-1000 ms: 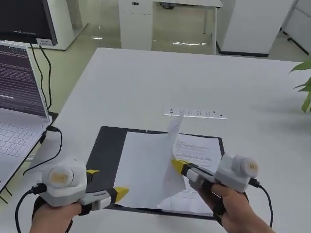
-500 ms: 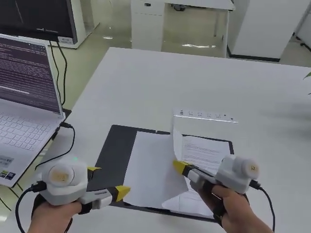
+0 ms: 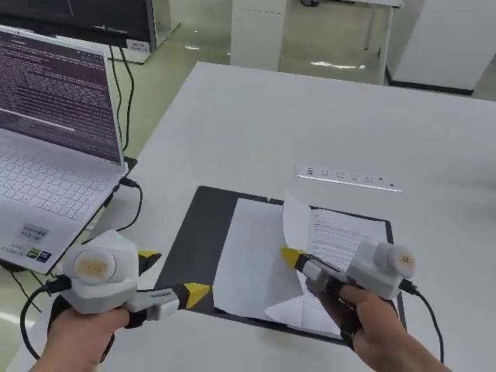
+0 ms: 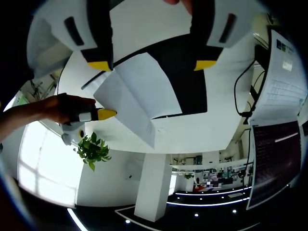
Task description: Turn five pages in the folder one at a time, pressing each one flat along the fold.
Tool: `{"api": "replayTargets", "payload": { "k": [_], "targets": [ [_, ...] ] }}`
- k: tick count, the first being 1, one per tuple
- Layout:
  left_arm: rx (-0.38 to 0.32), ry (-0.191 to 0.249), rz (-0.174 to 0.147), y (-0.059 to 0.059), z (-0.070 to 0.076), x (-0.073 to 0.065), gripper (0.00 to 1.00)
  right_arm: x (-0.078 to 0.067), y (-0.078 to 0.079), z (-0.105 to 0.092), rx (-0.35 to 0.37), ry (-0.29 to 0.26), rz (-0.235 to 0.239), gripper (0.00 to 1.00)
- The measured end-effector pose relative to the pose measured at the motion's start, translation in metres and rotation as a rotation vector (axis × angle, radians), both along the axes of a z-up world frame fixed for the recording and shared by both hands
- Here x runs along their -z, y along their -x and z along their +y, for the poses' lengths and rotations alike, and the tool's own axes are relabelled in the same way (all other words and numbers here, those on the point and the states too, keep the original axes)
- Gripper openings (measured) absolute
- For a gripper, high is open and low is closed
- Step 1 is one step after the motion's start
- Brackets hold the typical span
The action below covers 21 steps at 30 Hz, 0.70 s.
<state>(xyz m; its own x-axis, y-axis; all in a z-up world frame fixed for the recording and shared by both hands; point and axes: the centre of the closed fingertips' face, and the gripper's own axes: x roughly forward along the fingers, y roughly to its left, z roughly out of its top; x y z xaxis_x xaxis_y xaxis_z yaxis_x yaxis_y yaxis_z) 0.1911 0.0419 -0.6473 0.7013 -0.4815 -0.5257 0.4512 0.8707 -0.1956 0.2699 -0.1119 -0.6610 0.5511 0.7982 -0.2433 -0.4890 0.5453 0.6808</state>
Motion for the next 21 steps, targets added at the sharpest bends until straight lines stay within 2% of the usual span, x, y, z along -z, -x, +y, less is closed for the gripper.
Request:
{"api": "replayTargets", "payload": {
  "k": [2, 4, 10, 14, 17, 21],
  "targets": [
    [-0.003, 0.016, 0.01, 0.003, 0.0, 0.001, 0.66, 0.003, 0.001, -0.001, -0.002, 0.007, 0.013, 0.0],
    [0.004, 0.001, 0.015, 0.004, 0.002, 0.003, 0.66, 0.004, 0.002, -0.002, -0.003, 0.009, 0.022, 0.0],
    [-0.003, 0.001, 0.016, 0.005, 0.005, 0.0, 0.66, 0.01, 0.0, 0.001, -0.003, 0.008, 0.045, 0.0],
    [-0.005, -0.006, 0.016, 0.006, 0.006, -0.003, 0.66, 0.014, 0.005, 0.013, -0.022, 0.006, 0.055, 0.0],
    [-0.016, -0.004, 0.018, 0.006, 0.01, -0.005, 0.66, 0.026, 0.01, 0.022, -0.059, 0.033, 0.075, 0.0],
    [-0.026, -0.006, 0.014, 0.005, 0.016, -0.009, 0.66, 0.032, 0.008, 0.031, -0.059, 0.031, 0.094, 0.0]
  ]
}}
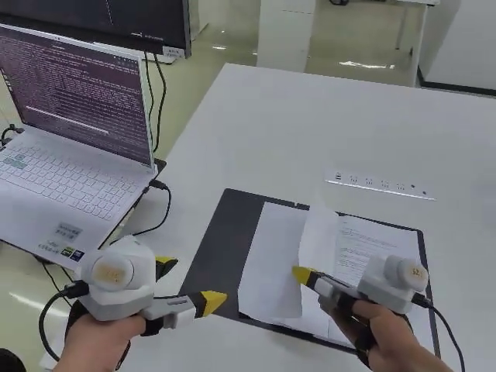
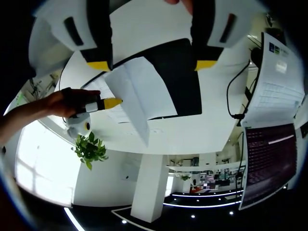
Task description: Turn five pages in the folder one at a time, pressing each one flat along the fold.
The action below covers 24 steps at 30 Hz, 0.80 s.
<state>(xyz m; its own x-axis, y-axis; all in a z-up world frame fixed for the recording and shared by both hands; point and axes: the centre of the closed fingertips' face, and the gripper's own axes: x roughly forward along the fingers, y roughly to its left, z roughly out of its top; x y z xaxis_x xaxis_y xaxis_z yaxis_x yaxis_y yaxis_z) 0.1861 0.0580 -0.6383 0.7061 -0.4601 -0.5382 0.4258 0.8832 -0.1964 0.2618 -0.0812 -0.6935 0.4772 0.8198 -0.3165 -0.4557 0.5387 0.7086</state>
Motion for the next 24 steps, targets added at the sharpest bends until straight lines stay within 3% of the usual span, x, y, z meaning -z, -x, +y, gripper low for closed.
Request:
{"api": "replayTargets", "payload": {
  "k": [11, 24],
  "targets": [
    [-0.018, -0.008, -0.016, 0.0, 0.012, -0.004, 0.66, 0.012, -0.013, 0.03, -0.001, -0.025, 0.037, 0.0],
    [-0.056, -0.004, -0.016, 0.009, 0.029, -0.007, 0.67, 0.039, -0.022, 0.058, 0.008, -0.031, 0.105, 0.0]
  ]
}}
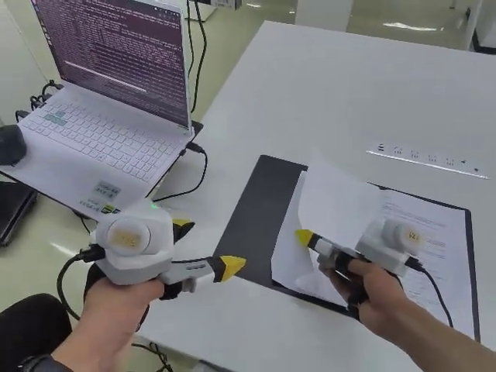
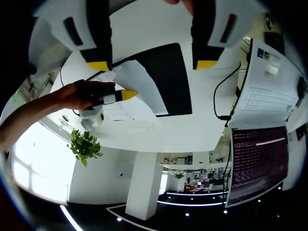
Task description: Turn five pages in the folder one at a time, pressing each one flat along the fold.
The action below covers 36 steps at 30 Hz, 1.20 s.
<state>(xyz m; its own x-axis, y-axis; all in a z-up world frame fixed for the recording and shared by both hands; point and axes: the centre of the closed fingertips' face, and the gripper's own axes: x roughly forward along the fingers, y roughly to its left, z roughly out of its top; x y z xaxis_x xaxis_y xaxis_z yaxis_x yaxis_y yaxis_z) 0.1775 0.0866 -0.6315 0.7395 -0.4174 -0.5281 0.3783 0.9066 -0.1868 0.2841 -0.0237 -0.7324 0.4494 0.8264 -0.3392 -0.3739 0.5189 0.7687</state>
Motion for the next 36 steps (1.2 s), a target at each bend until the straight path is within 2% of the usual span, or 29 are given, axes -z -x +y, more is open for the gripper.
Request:
{"api": "replayTargets", "payload": {
  "k": [2, 4, 14, 20, 23, 26, 27, 34, 36],
  "targets": [
    [0.002, -0.002, 0.001, 0.001, 0.0, 0.0, 0.67, 0.007, -0.001, 0.002, 0.011, -0.003, 0.026, 0.0],
    [0.008, -0.008, 0.008, 0.002, -0.001, 0.001, 0.67, 0.015, -0.002, 0.003, 0.031, -0.002, 0.073, 0.0],
    [0.002, 0.012, 0.013, 0.005, -0.003, 0.003, 0.67, 0.032, -0.004, 0.01, 0.036, 0.016, 0.09, 0.0],
    [0.016, -0.001, 0.024, 0.008, -0.001, 0.009, 0.67, 0.039, -0.001, 0.015, 0.043, 0.029, 0.1, 0.02],
    [0.012, -0.001, 0.022, 0.007, 0.003, 0.009, 0.67, 0.04, 0.004, 0.019, 0.018, 0.029, 0.099, 0.08],
    [0.001, -0.005, 0.021, 0.006, 0.008, 0.011, 0.66, 0.042, 0.015, 0.026, -0.045, 0.055, 0.081, 0.28],
    [0.001, -0.006, 0.021, 0.006, 0.009, 0.012, 0.66, 0.042, 0.018, 0.027, -0.053, 0.056, 0.08, 0.31],
    [-0.003, -0.008, 0.027, 0.01, 0.012, 0.016, 0.66, 0.038, 0.02, 0.028, -0.062, 0.04, 0.075, 0.35],
    [-0.002, -0.005, 0.03, 0.011, 0.011, 0.018, 0.66, 0.035, 0.021, 0.029, -0.08, 0.045, 0.056, 0.38]
  ]
}}
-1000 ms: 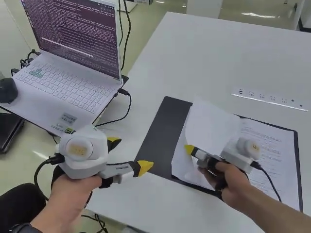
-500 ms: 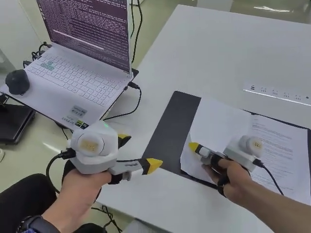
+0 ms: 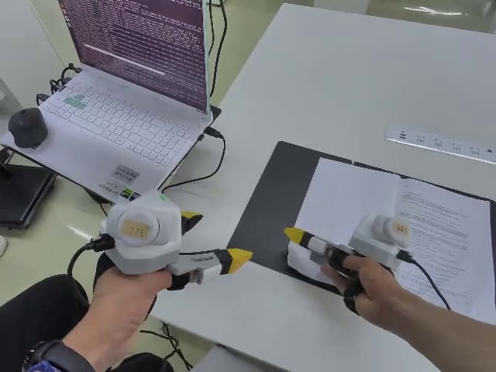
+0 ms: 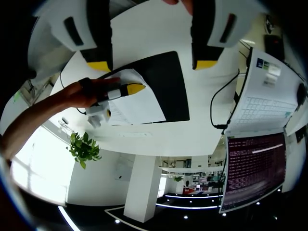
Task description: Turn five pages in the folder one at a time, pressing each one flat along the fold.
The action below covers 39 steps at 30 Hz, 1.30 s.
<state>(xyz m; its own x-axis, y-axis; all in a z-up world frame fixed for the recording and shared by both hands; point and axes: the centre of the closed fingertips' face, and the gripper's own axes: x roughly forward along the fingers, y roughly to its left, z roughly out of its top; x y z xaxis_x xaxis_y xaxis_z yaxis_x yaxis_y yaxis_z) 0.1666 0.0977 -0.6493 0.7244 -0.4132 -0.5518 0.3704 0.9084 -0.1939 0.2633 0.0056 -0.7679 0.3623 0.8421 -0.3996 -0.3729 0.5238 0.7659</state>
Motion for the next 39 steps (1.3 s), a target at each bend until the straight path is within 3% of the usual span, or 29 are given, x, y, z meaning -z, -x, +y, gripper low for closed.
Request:
{"api": "replayTargets", "payload": {
  "k": [7, 13, 17, 27, 34, 39],
  "targets": [
    [0.006, 0.016, 0.007, 0.002, -0.009, 0.006, 0.65, -0.013, 0.004, -0.006, -0.028, -0.006, -0.05, 0.39],
    [0.032, 0.036, 0.009, 0.001, -0.025, 0.011, 0.6, -0.024, 0.015, -0.019, -0.093, 0.036, -0.121, 0.4],
    [0.056, 0.036, 0.014, -0.001, -0.034, 0.015, 0.57, -0.03, 0.015, -0.03, -0.094, 0.05, -0.145, 0.39],
    [0.101, 0.061, 0.026, -0.016, -0.059, 0.028, 0.44, -0.054, 0.002, -0.066, -0.022, 0.059, -0.219, 0.34],
    [0.145, 0.034, 0.025, -0.031, -0.078, 0.039, 0.34, -0.065, 0.014, -0.097, 0.033, 0.07, -0.251, 0.32],
    [0.145, 0.042, 0.038, -0.041, -0.087, 0.049, 0.25, -0.059, 0.022, -0.116, 0.045, 0.101, -0.253, 0.32]
  ]
}}
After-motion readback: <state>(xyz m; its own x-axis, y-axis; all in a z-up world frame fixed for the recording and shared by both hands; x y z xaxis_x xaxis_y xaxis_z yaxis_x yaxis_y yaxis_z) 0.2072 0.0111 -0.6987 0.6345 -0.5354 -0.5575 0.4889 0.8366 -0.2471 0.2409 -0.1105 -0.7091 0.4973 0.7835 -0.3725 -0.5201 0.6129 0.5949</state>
